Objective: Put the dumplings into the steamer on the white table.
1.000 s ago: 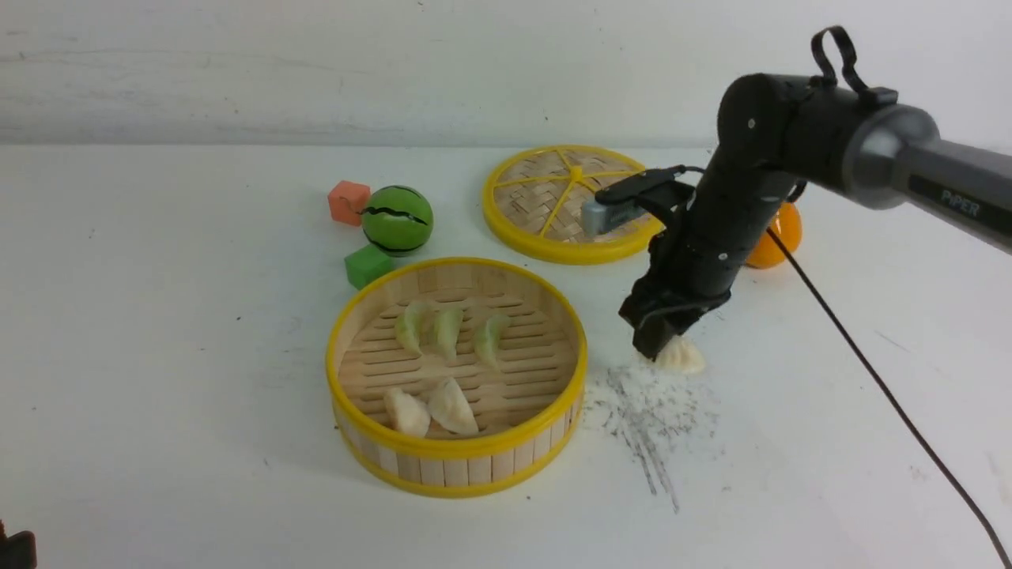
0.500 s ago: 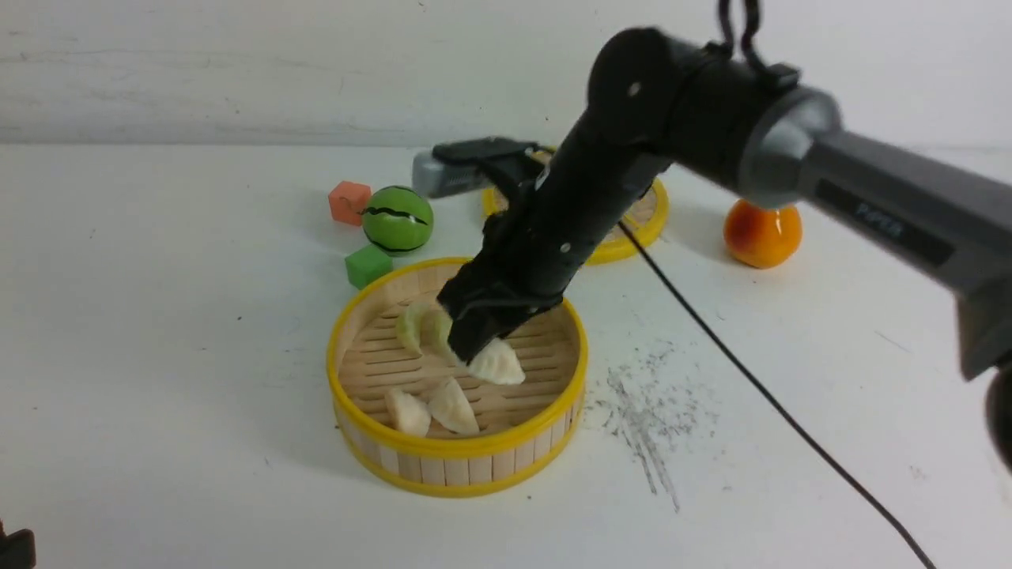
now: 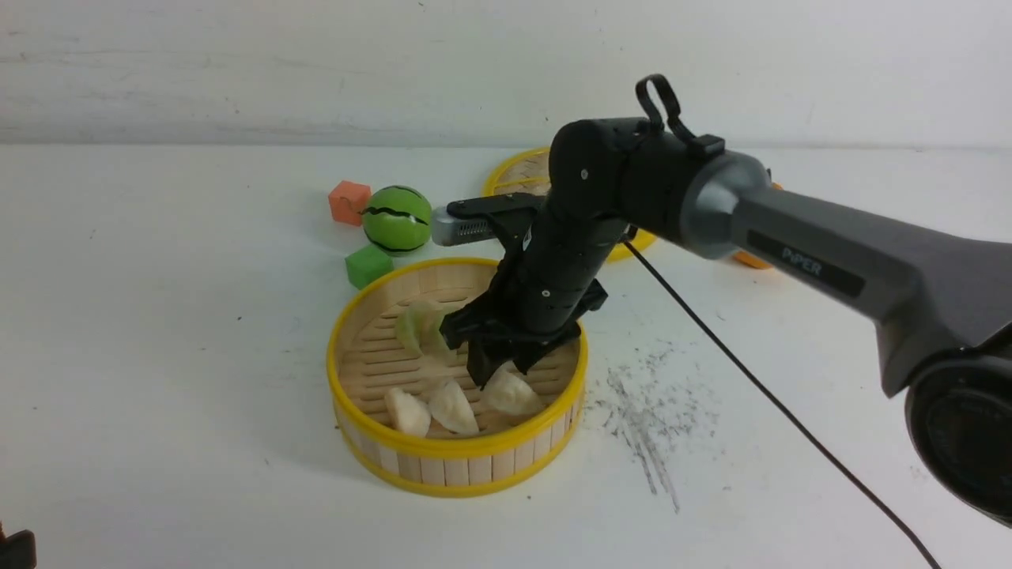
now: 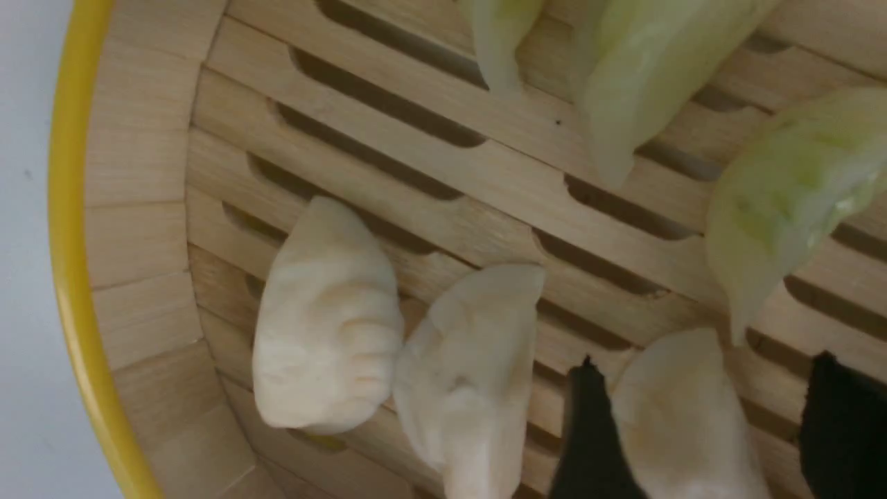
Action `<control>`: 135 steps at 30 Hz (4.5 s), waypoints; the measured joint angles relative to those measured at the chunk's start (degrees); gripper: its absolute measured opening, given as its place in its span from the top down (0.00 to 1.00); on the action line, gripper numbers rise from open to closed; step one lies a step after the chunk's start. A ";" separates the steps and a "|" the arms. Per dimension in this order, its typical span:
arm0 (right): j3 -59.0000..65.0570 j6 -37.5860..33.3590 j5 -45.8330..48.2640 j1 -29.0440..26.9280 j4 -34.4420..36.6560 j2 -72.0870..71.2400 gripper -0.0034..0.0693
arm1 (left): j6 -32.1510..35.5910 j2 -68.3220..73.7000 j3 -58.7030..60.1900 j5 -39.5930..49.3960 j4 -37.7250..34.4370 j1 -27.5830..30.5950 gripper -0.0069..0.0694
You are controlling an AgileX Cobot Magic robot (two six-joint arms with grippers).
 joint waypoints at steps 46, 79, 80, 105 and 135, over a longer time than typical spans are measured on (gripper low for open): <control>92.38 -0.01 -31.82 -4.05 -18.81 -95.33 0.97 | 0.00 0.00 0.00 1.22 0.04 0.00 0.64; 116.09 -0.01 -37.21 -30.38 -11.51 -130.85 0.96 | 0.00 -0.07 0.00 1.53 0.18 0.00 0.61; 116.09 -0.01 -37.21 -30.38 -11.51 -130.85 0.96 | 0.00 -0.07 0.00 1.53 0.18 0.00 0.61; 116.09 0.01 -37.21 -30.38 -11.34 -130.85 0.92 | 0.00 -0.07 0.00 1.57 0.18 0.00 0.60; 116.09 0.01 -37.16 -30.43 -11.33 -130.91 0.89 | 1.34 -10.07 20.79 -9.30 -13.07 15.15 0.93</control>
